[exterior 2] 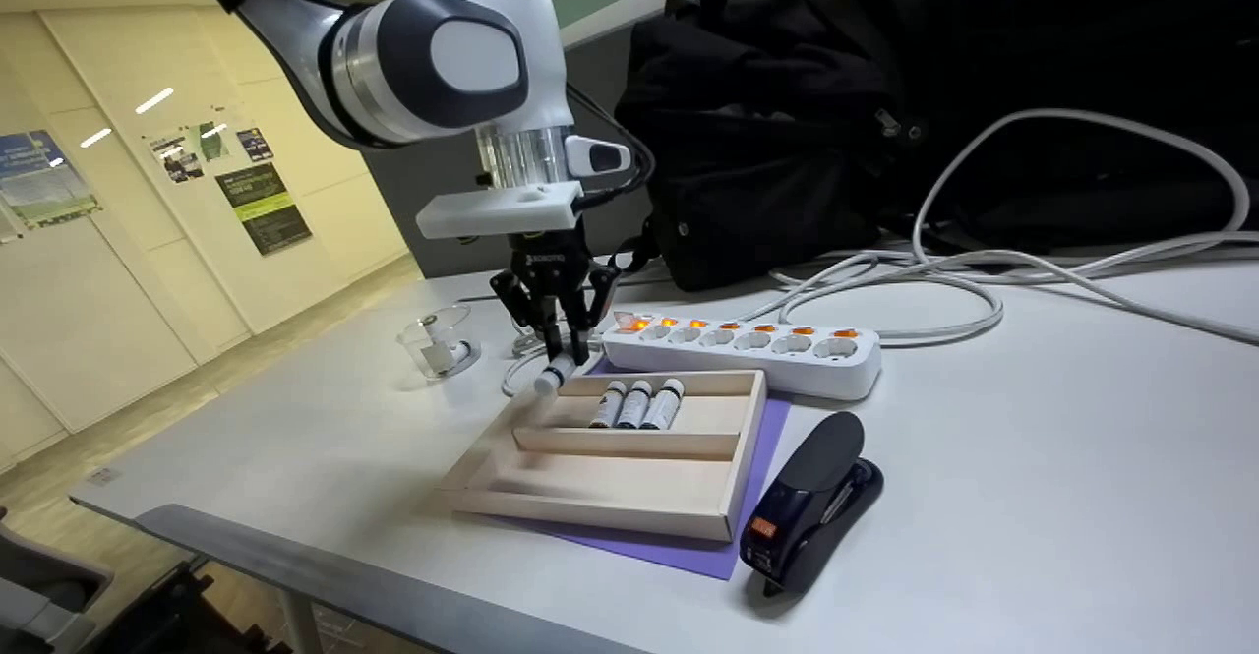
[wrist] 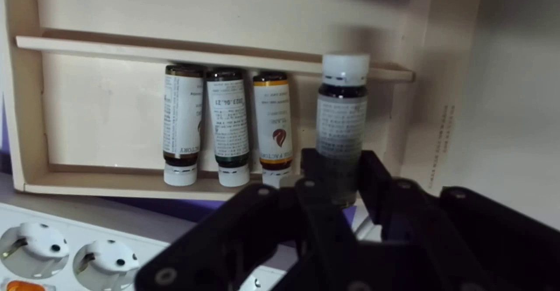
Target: Move the bottle from the table to the top compartment of the box then turn off the fifth switch from the right
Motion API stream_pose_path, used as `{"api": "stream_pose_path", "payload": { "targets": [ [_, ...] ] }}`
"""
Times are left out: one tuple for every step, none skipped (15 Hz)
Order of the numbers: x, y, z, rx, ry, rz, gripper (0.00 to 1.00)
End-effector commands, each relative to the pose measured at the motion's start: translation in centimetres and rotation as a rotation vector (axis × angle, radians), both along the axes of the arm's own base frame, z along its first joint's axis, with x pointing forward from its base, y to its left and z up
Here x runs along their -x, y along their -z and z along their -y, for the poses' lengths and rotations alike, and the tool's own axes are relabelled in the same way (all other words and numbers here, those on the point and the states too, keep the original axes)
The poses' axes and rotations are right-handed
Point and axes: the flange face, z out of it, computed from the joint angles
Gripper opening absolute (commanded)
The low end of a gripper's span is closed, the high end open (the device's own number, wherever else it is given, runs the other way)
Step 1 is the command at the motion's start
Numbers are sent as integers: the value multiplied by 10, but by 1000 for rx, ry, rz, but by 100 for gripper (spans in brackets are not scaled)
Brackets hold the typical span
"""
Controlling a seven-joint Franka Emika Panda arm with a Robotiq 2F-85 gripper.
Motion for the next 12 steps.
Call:
{"api": "stream_pose_path", "payload": {
  "targets": [
    [-9,10,6,55,-1,44,7],
    [-11,13,7,62,-9,55,7],
    [-12,16,7,67,-15,64,7],
    [-13,20,6,71,-20,72,7],
    [-13,24,5,72,-27,74,7],
    [-13,28,4,73,-32,76,7],
    [-13,31,2,74,-37,76,7],
    [-13,34,0,74,-41,78,7],
    [-13,36,-2,70,-43,77,7],
    [-13,38,-5,70,-44,80,7],
    [-13,39,-7,67,-47,82,7],
    [-13,39,-10,68,-50,87,7]
  ]
}}
